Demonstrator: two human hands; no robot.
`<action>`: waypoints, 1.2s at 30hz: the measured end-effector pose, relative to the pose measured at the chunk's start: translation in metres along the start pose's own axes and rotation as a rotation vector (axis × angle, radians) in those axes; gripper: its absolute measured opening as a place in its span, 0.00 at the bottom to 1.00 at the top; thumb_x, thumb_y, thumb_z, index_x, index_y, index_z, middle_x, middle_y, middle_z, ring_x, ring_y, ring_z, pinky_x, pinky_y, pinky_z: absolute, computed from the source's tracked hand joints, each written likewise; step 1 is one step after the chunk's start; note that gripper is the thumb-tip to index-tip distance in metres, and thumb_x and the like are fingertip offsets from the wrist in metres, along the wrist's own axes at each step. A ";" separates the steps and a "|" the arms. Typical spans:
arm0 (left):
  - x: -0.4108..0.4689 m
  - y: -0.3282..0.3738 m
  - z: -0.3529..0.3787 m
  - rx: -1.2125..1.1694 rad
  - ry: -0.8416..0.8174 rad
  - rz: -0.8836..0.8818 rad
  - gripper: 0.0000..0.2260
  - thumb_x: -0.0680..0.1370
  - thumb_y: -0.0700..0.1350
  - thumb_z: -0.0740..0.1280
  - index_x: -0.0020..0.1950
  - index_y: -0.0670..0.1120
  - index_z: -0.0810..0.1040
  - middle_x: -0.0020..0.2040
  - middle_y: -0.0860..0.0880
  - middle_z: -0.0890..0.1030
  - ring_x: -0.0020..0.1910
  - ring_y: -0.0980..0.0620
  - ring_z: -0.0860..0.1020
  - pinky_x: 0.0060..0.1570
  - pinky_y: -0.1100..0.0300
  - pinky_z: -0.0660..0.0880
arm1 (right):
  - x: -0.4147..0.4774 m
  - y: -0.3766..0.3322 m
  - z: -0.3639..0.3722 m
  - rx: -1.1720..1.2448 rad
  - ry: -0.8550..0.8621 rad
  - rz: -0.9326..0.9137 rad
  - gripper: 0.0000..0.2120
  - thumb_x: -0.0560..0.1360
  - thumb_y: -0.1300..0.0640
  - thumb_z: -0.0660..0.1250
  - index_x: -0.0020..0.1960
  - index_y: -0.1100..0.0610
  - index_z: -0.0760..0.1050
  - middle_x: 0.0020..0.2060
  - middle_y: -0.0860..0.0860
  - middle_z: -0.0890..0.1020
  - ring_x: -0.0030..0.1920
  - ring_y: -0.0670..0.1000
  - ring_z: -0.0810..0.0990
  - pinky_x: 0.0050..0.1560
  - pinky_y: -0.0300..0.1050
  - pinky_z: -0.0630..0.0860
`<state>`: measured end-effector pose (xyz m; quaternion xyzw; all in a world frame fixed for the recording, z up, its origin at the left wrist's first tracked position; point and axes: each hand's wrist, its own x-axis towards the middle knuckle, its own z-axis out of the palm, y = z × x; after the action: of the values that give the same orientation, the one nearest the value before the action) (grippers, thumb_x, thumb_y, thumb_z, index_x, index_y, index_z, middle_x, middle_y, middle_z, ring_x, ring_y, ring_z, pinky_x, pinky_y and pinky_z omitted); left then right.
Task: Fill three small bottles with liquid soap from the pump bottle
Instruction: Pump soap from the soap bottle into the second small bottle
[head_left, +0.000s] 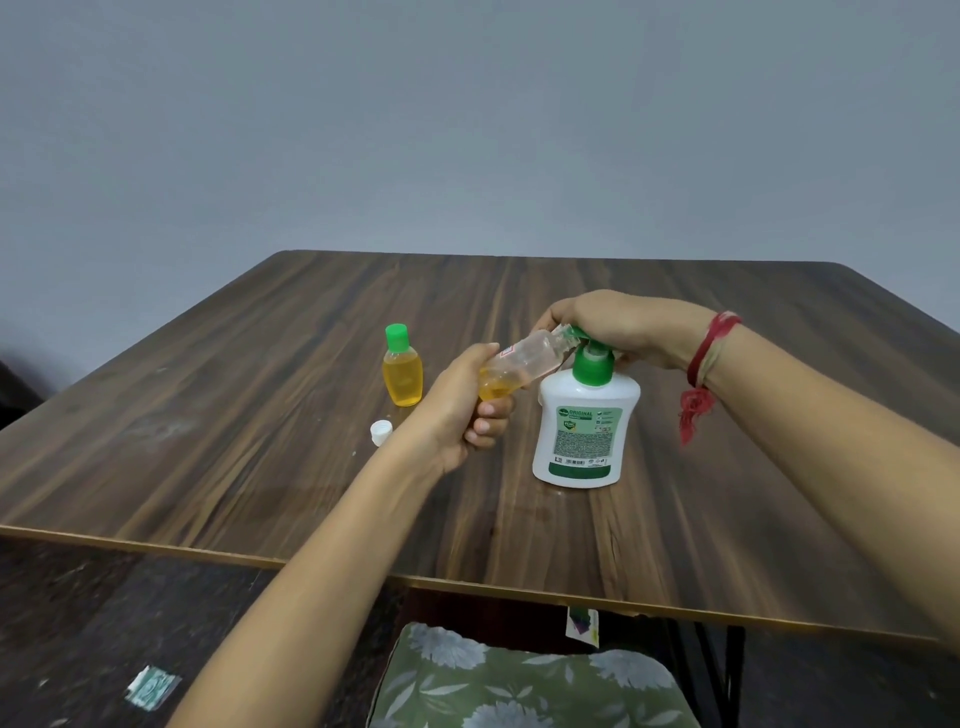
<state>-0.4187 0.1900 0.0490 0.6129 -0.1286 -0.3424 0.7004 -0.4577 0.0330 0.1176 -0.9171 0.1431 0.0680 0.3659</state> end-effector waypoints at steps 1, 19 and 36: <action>0.000 0.001 0.000 -0.002 -0.005 0.005 0.20 0.81 0.54 0.51 0.39 0.44 0.72 0.20 0.53 0.60 0.16 0.59 0.58 0.15 0.70 0.53 | 0.001 -0.001 -0.002 -0.002 0.004 -0.004 0.15 0.77 0.57 0.53 0.43 0.46 0.76 0.32 0.46 0.81 0.39 0.48 0.75 0.48 0.49 0.68; -0.002 -0.005 0.001 -0.033 -0.018 -0.011 0.18 0.81 0.53 0.52 0.37 0.45 0.71 0.20 0.53 0.61 0.16 0.58 0.58 0.15 0.70 0.53 | 0.000 -0.001 -0.001 -0.040 -0.003 0.008 0.14 0.77 0.57 0.53 0.45 0.46 0.76 0.37 0.48 0.80 0.39 0.49 0.74 0.47 0.49 0.68; 0.001 -0.006 0.000 -0.022 -0.003 0.009 0.18 0.81 0.53 0.51 0.39 0.44 0.71 0.20 0.53 0.60 0.16 0.58 0.58 0.15 0.71 0.53 | 0.003 0.005 0.004 0.036 0.007 0.004 0.14 0.77 0.57 0.53 0.45 0.47 0.77 0.37 0.49 0.79 0.37 0.48 0.74 0.45 0.48 0.67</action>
<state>-0.4198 0.1898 0.0435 0.6040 -0.1285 -0.3416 0.7085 -0.4565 0.0320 0.1105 -0.9102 0.1475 0.0631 0.3819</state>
